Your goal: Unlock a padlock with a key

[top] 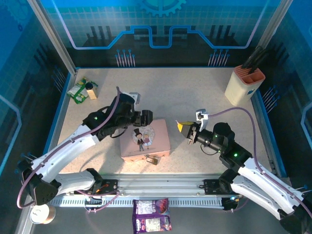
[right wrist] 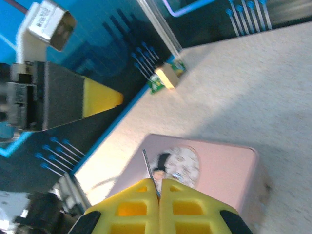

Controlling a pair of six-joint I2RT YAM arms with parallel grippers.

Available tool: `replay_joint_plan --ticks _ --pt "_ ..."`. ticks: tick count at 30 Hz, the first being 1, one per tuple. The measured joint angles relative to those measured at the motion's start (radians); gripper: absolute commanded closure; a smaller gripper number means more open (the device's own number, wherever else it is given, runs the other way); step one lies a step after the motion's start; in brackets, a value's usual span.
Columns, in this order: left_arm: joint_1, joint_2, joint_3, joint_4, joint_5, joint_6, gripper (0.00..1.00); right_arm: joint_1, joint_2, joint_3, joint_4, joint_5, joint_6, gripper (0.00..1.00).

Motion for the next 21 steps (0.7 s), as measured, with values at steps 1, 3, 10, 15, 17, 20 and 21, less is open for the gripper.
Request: replay_joint_plan --ticks 1,3,10,15,17,20,21 --pt "-0.028 0.019 0.017 -0.071 -0.029 -0.003 0.12 0.000 -0.002 0.001 -0.035 0.014 -0.014 1.00" --pt "-0.088 0.056 0.039 -0.177 -0.063 -0.016 0.10 0.000 -0.002 0.001 -0.097 0.035 -0.034 1.00" --pt "-0.285 0.157 0.045 -0.441 -0.124 -0.073 0.08 0.000 -0.002 0.001 -0.217 0.126 -0.068 1.00" --pt "-0.357 0.177 0.033 -0.529 -0.146 -0.124 0.07 0.000 0.004 0.001 -0.250 0.161 -0.079 1.00" --pt "-0.378 0.189 0.011 -0.539 -0.153 -0.140 0.08 0.000 0.004 0.001 -0.253 0.167 -0.082 1.00" --pt "-0.404 0.225 -0.023 -0.535 -0.168 -0.161 0.07 0.000 0.004 0.001 -0.253 0.174 -0.082 1.00" --pt "-0.411 0.241 -0.034 -0.530 -0.176 -0.167 0.08 0.000 0.004 0.001 -0.253 0.174 -0.082 1.00"
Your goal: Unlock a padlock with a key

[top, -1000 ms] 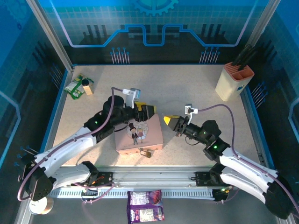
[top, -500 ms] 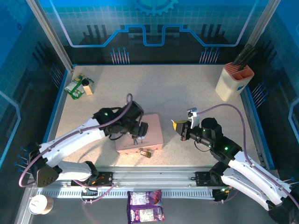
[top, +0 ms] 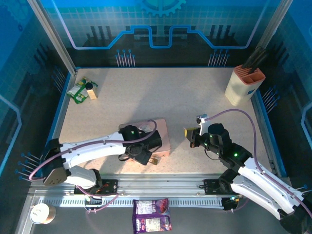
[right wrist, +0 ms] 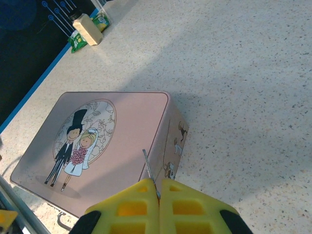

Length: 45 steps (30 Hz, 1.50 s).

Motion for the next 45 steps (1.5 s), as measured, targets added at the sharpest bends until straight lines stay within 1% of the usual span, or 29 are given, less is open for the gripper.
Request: replay_joint_plan --ticks 7,11,14,18,24,30,38,42,45 --pt "-0.007 0.070 -0.044 0.044 -0.071 -0.014 0.10 0.000 -0.008 0.000 -0.001 0.003 0.002 1.00" --pt "-0.004 0.095 -0.068 0.086 -0.089 -0.011 0.13 0.000 -0.023 0.000 -0.007 0.003 0.005 1.00" --pt "0.000 0.124 -0.079 0.104 -0.089 0.005 0.14 0.000 -0.030 0.000 -0.008 0.003 0.012 1.00" --pt "0.012 0.146 -0.077 0.111 -0.121 0.049 0.19 0.000 -0.043 -0.003 -0.008 0.003 0.021 1.00" --pt "0.083 0.213 -0.027 0.158 -0.193 0.174 0.29 0.000 -0.075 -0.031 -0.015 0.008 0.031 1.00" --pt "0.178 0.286 0.041 0.258 -0.255 0.303 0.33 -0.002 -0.076 -0.047 -0.022 0.014 0.030 1.00" --pt "0.282 0.384 0.137 0.402 -0.307 0.436 0.34 -0.011 -0.024 -0.069 0.002 0.007 0.039 1.00" --pt "0.336 0.394 0.153 0.480 -0.301 0.470 0.29 -0.016 0.010 -0.073 0.027 -0.001 0.050 1.00" --pt "0.358 0.391 0.153 0.520 -0.277 0.471 0.27 -0.017 0.022 -0.075 0.047 -0.021 0.057 1.00"
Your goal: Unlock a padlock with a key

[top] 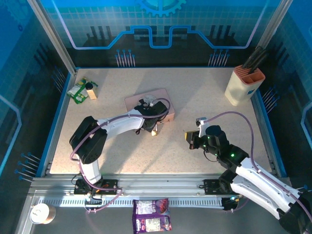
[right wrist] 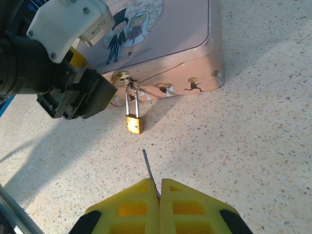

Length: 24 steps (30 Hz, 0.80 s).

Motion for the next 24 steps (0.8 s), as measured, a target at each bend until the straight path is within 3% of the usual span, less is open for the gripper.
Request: replay_joint_plan --ticks 5,13,18,24 --pt "0.008 -0.139 -0.080 0.076 0.133 -0.069 0.27 0.000 -0.001 -0.032 0.069 -0.056 0.015 1.00" --pt "0.008 -0.624 -0.406 0.352 0.489 -0.334 0.33 0.037 0.024 -0.105 0.274 -0.137 0.077 1.00" --pt "-0.011 -0.687 -0.529 0.547 0.662 -0.484 0.38 0.120 0.130 -0.128 0.490 -0.160 0.124 1.00" --pt "-0.060 -0.688 -0.543 0.682 0.756 -0.561 0.48 0.161 0.243 -0.148 0.742 -0.187 0.186 1.00"
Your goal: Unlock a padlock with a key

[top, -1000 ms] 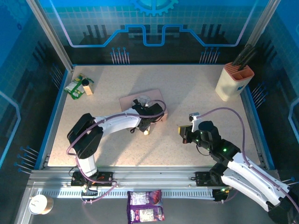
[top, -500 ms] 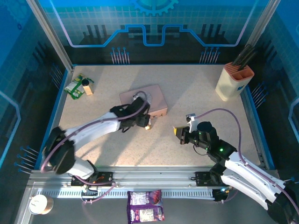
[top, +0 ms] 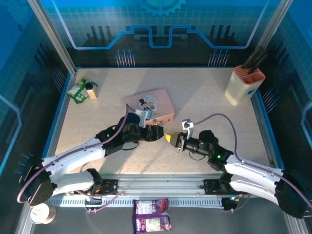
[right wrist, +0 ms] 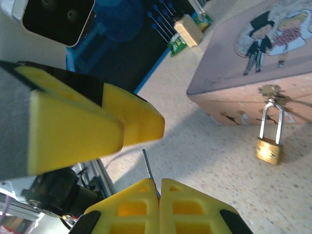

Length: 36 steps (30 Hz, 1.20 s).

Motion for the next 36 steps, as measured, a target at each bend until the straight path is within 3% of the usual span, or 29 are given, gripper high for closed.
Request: replay_joint_plan --ticks 9,28,36 --pt "-0.010 -0.002 -0.016 0.081 0.040 -0.039 0.60 0.009 0.025 -0.016 0.153 -0.005 0.048 1.00" --pt "-0.016 -0.011 -0.016 0.124 0.055 -0.056 1.00 0.014 0.025 -0.029 0.201 -0.008 0.089 0.98" --pt "-0.017 -0.015 -0.017 0.148 0.047 -0.084 1.00 0.014 0.024 -0.038 0.243 -0.002 0.131 0.87"
